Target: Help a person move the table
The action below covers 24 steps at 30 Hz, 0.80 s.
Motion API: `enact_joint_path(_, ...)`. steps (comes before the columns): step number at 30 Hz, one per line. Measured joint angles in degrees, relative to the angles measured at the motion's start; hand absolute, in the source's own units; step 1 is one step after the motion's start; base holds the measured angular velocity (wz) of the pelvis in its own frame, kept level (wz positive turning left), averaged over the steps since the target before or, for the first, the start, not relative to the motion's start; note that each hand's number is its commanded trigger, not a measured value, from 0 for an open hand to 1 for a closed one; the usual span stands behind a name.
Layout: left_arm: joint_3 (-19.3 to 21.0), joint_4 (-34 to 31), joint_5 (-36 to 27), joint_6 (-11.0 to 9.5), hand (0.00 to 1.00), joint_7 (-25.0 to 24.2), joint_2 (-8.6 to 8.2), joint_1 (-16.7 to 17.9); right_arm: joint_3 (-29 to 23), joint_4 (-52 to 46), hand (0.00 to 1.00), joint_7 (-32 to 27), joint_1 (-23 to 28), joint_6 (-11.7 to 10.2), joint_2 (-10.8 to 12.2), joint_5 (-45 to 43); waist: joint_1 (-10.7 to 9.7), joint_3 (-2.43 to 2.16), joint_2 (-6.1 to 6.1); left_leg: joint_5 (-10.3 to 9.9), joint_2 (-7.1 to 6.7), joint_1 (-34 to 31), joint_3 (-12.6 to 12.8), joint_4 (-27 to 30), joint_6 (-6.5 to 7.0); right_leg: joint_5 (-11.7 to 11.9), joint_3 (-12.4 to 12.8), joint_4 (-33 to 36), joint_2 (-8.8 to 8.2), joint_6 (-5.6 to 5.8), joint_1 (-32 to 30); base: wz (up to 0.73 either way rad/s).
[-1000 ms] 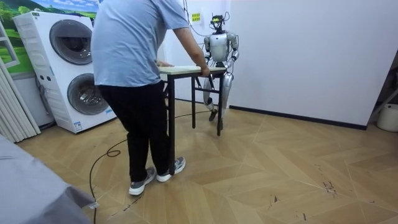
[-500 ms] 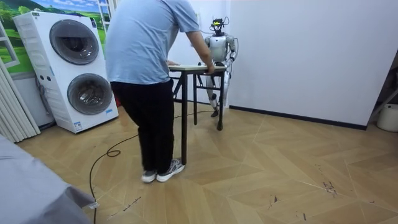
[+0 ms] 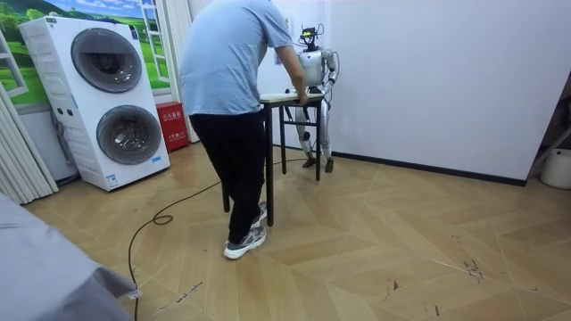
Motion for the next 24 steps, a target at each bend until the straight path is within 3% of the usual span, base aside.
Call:
enact_joint_path(2,0.0,-0.86,-0.05,0.01,1.0,0.06,0.12,0.42,0.03,-0.24,1.0,0.24,0.05,-0.12,-0.27,0.03,-1.21,0.13,0.32,-0.19,-0.01,0.54,-0.85,1.04,-0.17,0.07,-1.14,0.64,0.06,-0.06,-0.69,0.17)
enact_joint_path(5,0.01,-1.21,-0.06,0.04,1.0,0.86,-0.04,0.62,0.12,-0.32,1.0,0.15,0.24,-0.07,-0.17,0.05,-1.26,0.06,1.03,-0.65,-0.07,0.51,-2.78,3.39,-0.51,0.54,-1.81,0.56,0.68,-0.37,-0.72,0.04)
enact_joint_path(6,-0.28,-1.21,-0.03,0.02,1.0,1.25,-0.51,0.7,0.15,-0.37,1.0,0.16,0.36,-0.33,-0.25,0.05,-1.88,-0.37,2.3,-0.46,-0.03,2.05,-3.52,6.64,-0.18,0.67,-2.55,0.66,1.41,-0.37,-0.7,0.28)
enact_joint_path(7,-0.51,-1.21,-0.03,-0.11,1.0,1.37,-0.64,0.64,0.52,-0.37,1.0,0.19,0.31,-1.17,-0.2,0.05,-2.76,-0.33,2.9,-0.7,-0.15,4.44,-3.53,6.71,0.13,0.7,-3.73,1.0,1.6,-0.34,-0.94,0.39)
enact_joint_path(9,-0.51,-1.31,0.02,-0.35,1.0,1.37,-0.63,0.61,1.1,-0.44,1.0,0.49,0.31,-2.43,-0.19,0.04,-3.02,-0.36,2.5,-1.33,-1.05,5.11,-3.02,3.3,0.13,1.32,-3.41,1.54,1.47,-0.07,-2.16,0.13)
enact_joint_path(11,-0.55,-1.32,0.01,-0.37,1.0,1.36,-0.67,0.51,1.48,-0.56,1.0,0.57,0.16,-3.11,-0.67,-0.02,-2.91,-0.52,2.36,-1.31,-2.83,5.16,-4.56,-0.61,0.09,3.08,-3.19,-0.06,1.29,-0.19,-2.62,0.0)
enact_joint_path(12,-0.54,-1.42,0.01,-0.51,1.0,1.07,-0.83,0.43,1.72,-0.75,1.0,0.7,0.13,-3.76,-0.21,-0.02,-3.13,-0.81,2.03,-1.35,-4.26,6.24,-5.7,-5.77,0.0,4.93,-3.42,-2.36,0.73,-0.25,-2.97,0.15)
enact_joint_path(13,-0.5,-1.44,0.04,-0.56,1.0,0.87,-1.03,0.38,1.78,-0.83,1.0,1.0,0.08,-3.96,-0.24,-0.05,-3.3,-0.87,2.02,-1.68,-4.56,7.12,-6.05,-7.74,-0.8,5.97,-3.99,-3.61,0.34,-0.64,-3.21,0.0)
enact_joint_path(14,-0.29,-1.71,0.1,-0.57,1.0,0.6,-1.47,0.42,1.72,-1.31,1.0,1.1,-0.16,-3.94,-0.57,-0.23,-2.68,-0.81,2.6,-2.3,-3.92,8.64,-6.14,-7.93,-1.67,7.09,-5.96,-4.82,0.71,-1.4,-3.86,-0.13)
enact_joint_path(15,-0.07,-1.7,0.11,-0.55,1.0,0.39,-2.09,0.47,1.56,-1.32,1.0,1.06,-0.68,-3.72,-0.62,-0.84,-2.91,-0.89,4.09,-2.78,-3.08,10.71,-6.93,-6.88,-2.38,7.76,-7.34,-5.22,1.84,-2.04,-3.81,-0.05)
enact_joint_path(16,-0.11,-1.69,0.1,-0.38,1.0,0.39,-2.08,0.18,1.4,-1.35,1.0,1.06,-0.89,-3.66,-0.62,-0.9,-3.04,-0.81,4.62,-3.14,-3.02,11.72,-7.7,-7.37,-2.49,7.92,-8.2,-5.2,2.18,-2.15,-4.08,0.23)
enact_joint_path(17,-0.24,-1.61,0.08,-0.1,1.0,0.41,-2.04,-0.93,0.93,-1.67,1.0,1.06,-1.05,-3.54,-0.51,-0.7,-3.17,-0.75,4.48,-4.36,-3.3,14.32,-8.97,-11.08,-1.76,8.06,-8.82,-3.78,2.15,-2.38,-5.92,0.25)
enact_joint_path(18,-0.19,-1.12,0.08,-0.23,1.0,0.46,-1.73,-2.34,0.34,-1.43,1.0,0.83,-1.67,-3.27,0.45,-0.72,-2.98,0.21,2.9,-4.98,-4.19,14.85,-8.73,-13.07,-1.98,8.76,-8.74,-3.09,1.24,-2.6,-6.92,0.1)
enact_joint_path(19,-0.2,-0.97,0.07,-0.34,1.0,0.53,-1.93,-2.4,0.07,-1.47,1.0,0.59,-1.71,-2.98,0.37,-0.89,-3.16,0.13,2.93,-5.06,-4.22,14.75,-9.17,-13.35,-2.12,9.8,-9.41,-3.75,1.32,-2.64,-7.06,-0.11)
enact_joint_path(21,-0.43,-0.5,-1.14,-1.17,1.0,0.68,-1.88,-2.47,-0.98,-1.19,1.0,-0.36,-2.84,-0.93,0.36,-1.55,-3.46,0.12,2.69,-4.86,-5.38,13.24,-8.39,-12.98,-0.94,13.0,-13.15,-5.79,0.18,-3.12,-7.58,-0.22)
enact_joint_path(22,-0.43,-0.45,-1.45,-1.22,1.0,0.68,-1.9,-2.48,-1.07,-1.14,1.0,-0.51,-3.16,-0.54,0.33,-1.72,-3.44,0.17,2.61,-4.5,-5.77,12.82,-7.83,-13.03,-0.77,13.89,-13.51,-5.99,-0.23,-2.97,-7.85,-0.36)
enact_joint_path(24,-0.25,1.37,-2.16,-1.99,1.0,0.26,-1.91,-3.25,-1.22,0.82,1.0,-0.55,-5.01,0.15,0.84,-3.31,-3.48,0.52,1.58,-2.39,-8.52,11.63,-5.59,-14.52,0.21,17.05,-13.99,-5.26,-2.81,-2.33,-10.09,-0.34)
